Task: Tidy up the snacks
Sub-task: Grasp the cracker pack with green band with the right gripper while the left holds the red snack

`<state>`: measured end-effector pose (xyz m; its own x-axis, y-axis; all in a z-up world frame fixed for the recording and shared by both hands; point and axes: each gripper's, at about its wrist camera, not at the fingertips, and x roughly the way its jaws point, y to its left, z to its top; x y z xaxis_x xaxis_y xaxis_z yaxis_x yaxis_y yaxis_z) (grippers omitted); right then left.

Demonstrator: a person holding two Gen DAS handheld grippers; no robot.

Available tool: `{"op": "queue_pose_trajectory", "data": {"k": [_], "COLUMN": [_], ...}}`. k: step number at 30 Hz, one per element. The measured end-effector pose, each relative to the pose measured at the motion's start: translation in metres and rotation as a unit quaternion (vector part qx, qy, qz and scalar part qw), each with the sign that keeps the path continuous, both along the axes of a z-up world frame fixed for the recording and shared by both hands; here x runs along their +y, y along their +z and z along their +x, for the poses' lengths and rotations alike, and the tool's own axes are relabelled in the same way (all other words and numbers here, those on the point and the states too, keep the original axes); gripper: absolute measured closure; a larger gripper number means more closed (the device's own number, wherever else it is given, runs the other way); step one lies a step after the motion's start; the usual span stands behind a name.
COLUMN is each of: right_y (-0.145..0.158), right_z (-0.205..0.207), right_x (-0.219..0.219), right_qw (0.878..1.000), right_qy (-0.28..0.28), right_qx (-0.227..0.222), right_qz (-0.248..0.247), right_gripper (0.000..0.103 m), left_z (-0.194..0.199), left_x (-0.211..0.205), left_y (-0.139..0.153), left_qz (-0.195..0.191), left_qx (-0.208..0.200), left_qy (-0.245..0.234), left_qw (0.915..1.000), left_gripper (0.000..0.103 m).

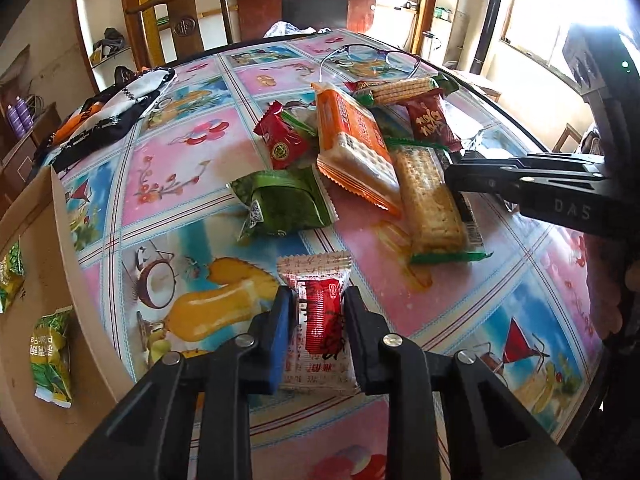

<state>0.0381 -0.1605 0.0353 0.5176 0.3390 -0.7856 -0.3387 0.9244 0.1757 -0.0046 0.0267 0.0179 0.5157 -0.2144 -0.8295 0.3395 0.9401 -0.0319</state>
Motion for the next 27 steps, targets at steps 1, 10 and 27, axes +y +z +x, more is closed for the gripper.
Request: {"op": "queue_pose_trajectory", "data": {"k": [1,10,27], "right_y": [0.001,-0.005,-0.014], "right_z": [0.0,0.001,-0.009], "right_x": [0.0,0.016,0.014], "right_qw": [1.0,0.998,0.994], "right_qy": [0.0,-0.027,0.009], "right_qx": [-0.001,0.041,-0.014], "right_qz": [0.004,0.039,-0.109], "right_gripper": [0.085,0.036,0.054], "left_z": [0.0,0.0,-0.001], "left_x": [-0.001,-0.001,-0.002], "left_y": [0.0,0.0,0.0], "left_qz": [0.002,0.005,0.005], "left_qx": [-0.001,-0.007,-0.012], "left_qy": [0.0,0.003,0.002], "left_qw": [1.0,1.0,0.9999], "left_gripper": [0.078,0.077,0.074]}}
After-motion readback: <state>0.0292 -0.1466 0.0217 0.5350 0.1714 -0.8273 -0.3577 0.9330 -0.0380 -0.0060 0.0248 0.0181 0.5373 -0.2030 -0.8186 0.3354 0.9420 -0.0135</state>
